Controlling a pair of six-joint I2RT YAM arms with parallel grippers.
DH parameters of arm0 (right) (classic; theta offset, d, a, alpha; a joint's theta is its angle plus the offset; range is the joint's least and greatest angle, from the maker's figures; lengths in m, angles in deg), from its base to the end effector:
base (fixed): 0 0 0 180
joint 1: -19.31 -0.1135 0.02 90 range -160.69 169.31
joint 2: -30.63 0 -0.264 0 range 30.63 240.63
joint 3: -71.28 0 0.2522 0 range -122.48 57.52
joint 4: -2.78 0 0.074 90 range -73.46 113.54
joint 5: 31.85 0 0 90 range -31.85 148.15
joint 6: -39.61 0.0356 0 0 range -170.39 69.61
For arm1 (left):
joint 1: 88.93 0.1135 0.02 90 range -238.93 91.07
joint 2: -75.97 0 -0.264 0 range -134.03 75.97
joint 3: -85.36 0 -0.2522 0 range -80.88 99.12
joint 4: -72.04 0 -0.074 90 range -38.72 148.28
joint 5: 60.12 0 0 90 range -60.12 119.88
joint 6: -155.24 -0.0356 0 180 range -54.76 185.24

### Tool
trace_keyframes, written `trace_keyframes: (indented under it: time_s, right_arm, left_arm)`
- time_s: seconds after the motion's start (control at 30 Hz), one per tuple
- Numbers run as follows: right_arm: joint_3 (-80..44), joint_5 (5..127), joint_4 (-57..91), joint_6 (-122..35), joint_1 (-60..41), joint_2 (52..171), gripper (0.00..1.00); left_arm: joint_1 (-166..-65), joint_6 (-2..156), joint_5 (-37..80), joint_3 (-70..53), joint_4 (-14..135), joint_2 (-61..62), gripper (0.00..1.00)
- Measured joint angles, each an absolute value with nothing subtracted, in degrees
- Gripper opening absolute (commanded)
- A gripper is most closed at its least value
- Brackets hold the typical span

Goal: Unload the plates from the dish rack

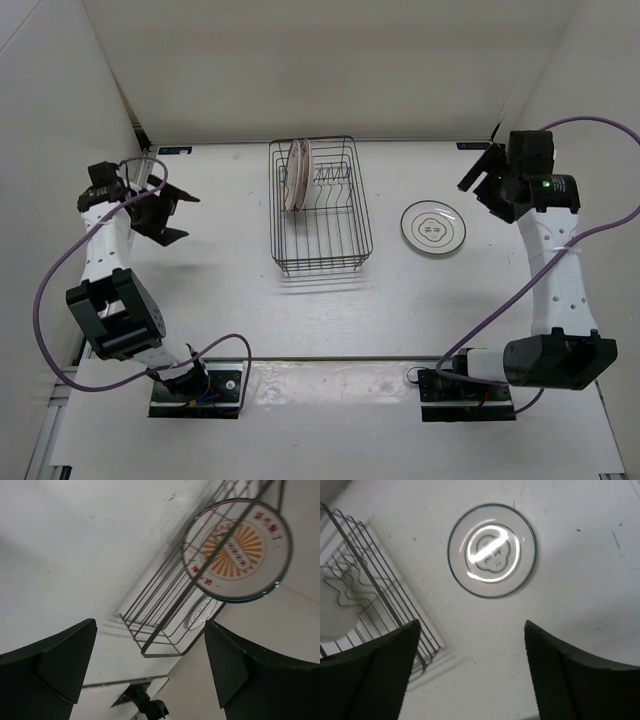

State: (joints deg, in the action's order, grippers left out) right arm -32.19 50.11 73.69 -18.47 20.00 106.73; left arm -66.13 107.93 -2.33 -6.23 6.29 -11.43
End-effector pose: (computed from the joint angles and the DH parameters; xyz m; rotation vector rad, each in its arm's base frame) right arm 0.2597 -0.0081 0.4105 0.7194 2.2099 0.1112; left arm 0.2882 0.1006 0.2875 -1.3029 2.3463 -0.8653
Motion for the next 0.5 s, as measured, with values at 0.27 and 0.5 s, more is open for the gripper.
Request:
trace_keyframes:
  time_s: [0.27,0.5]
  right_arm:
    - [-39.6,57.9,63.2,-9.8,16.5,122.2,0.76]
    - [-42.9,60.5,60.0,-11.0,13.2,125.3,0.76]
  left_arm:
    - [-67.4,106.9,-4.0,8.9,9.7,-14.8,1.0]
    - [-81.7,102.5,0.2,28.7,11.3,-28.4,0.86]
